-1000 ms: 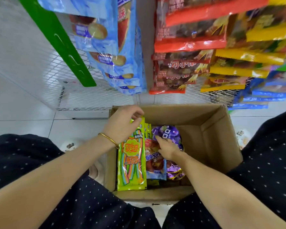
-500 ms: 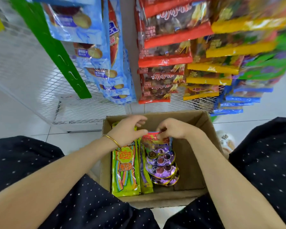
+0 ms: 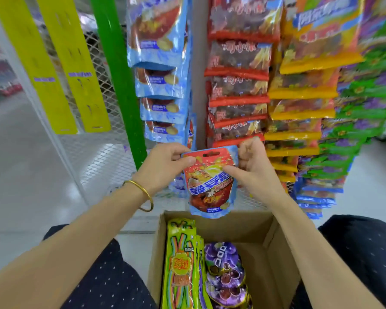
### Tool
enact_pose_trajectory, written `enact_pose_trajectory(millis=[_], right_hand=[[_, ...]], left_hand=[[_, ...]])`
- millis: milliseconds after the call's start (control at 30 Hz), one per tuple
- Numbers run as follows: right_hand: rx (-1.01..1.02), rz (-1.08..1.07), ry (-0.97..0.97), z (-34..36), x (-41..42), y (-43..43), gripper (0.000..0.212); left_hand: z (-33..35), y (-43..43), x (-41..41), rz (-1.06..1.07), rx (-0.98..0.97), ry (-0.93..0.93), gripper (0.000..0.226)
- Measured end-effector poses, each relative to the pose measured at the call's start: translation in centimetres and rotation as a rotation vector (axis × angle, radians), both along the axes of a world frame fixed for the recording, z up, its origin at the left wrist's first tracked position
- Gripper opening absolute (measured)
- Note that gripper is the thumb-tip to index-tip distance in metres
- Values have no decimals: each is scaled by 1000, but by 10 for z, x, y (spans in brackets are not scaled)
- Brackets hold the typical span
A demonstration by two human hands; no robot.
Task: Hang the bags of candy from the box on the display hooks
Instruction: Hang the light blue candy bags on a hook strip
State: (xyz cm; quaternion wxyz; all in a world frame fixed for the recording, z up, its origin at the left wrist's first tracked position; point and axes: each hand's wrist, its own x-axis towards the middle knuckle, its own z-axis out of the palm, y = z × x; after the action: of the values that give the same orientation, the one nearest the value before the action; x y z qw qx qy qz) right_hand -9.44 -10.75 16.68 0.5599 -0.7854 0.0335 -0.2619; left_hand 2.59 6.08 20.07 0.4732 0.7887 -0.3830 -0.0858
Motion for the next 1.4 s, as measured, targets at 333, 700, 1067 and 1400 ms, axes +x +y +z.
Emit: enact_pose_trajectory(millis=[333,700,1067,1400], right_hand=[[-246,-82,-448,179,65,24,35],[-267,-177,-517,304,159,18,29],[-360,-292,-380,311,177,10,29],[-333,-256,-292,290,164,12,28]], left_hand=[[209,3,58,186,-442,-389,16],[317,-36,127,138,-560,-49,33],[323,-43,131,115,-423,-85,15],[314,-40,127,139,-385,-182,5]])
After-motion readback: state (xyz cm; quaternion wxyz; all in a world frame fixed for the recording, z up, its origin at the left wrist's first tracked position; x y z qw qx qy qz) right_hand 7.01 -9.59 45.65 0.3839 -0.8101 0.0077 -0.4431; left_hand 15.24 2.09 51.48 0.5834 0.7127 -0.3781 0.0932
